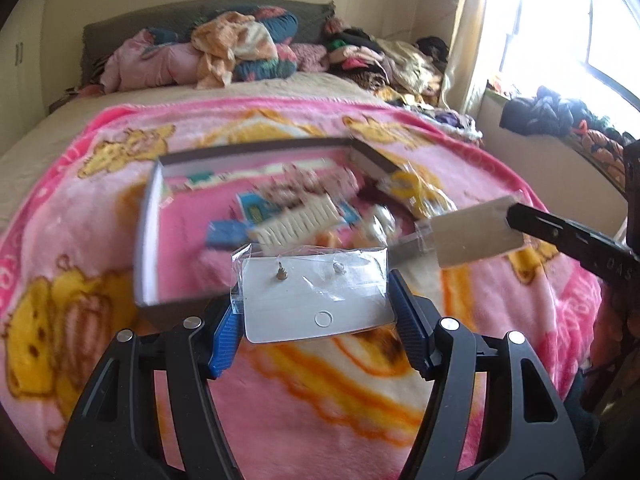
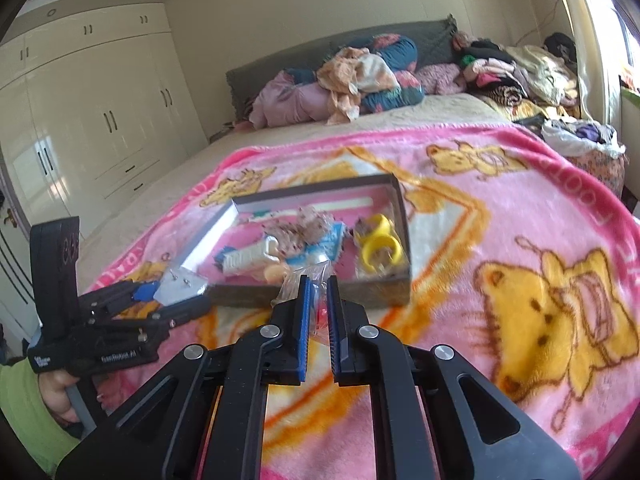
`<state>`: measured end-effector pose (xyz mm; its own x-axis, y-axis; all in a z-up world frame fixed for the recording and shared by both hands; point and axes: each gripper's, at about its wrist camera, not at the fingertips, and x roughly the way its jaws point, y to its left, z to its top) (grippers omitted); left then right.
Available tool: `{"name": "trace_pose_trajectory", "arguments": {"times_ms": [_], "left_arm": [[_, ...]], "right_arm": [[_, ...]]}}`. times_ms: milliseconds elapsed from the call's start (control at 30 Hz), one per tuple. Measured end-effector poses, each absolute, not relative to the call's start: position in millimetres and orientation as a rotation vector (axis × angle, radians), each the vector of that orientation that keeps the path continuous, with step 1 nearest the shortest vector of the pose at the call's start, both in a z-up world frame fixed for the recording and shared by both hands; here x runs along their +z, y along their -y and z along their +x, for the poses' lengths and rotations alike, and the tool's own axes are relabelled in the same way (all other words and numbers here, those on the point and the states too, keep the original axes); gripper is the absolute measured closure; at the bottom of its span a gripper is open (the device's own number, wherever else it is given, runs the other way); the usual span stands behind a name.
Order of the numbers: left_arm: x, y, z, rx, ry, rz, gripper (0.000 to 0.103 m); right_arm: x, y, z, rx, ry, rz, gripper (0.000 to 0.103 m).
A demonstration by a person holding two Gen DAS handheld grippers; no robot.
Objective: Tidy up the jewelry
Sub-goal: 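Carry the earring card and white packet into the tray and open both tools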
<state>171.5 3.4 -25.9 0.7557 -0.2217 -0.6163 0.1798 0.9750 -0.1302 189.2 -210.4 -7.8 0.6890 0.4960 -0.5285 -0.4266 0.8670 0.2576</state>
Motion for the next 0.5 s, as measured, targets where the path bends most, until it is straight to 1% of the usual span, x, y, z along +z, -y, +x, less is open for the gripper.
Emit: {"name": "trace_pose_trajectory", "arguments": {"times_ms": [300, 500], "left_arm": [[-7.7, -29.8, 186.8, -0.172, -0.631, -0.081, 0.046], [-7.8, -41.7, 195.8, -0.149, -0.62, -0.104, 0.046]], "right_arm": [[6.8, 193.3, 208.3, 0.49, -0.598, 0.116, 0.095], [7.3, 186.5, 226.0, 0.454, -0.585, 0.091, 0.095]]}}
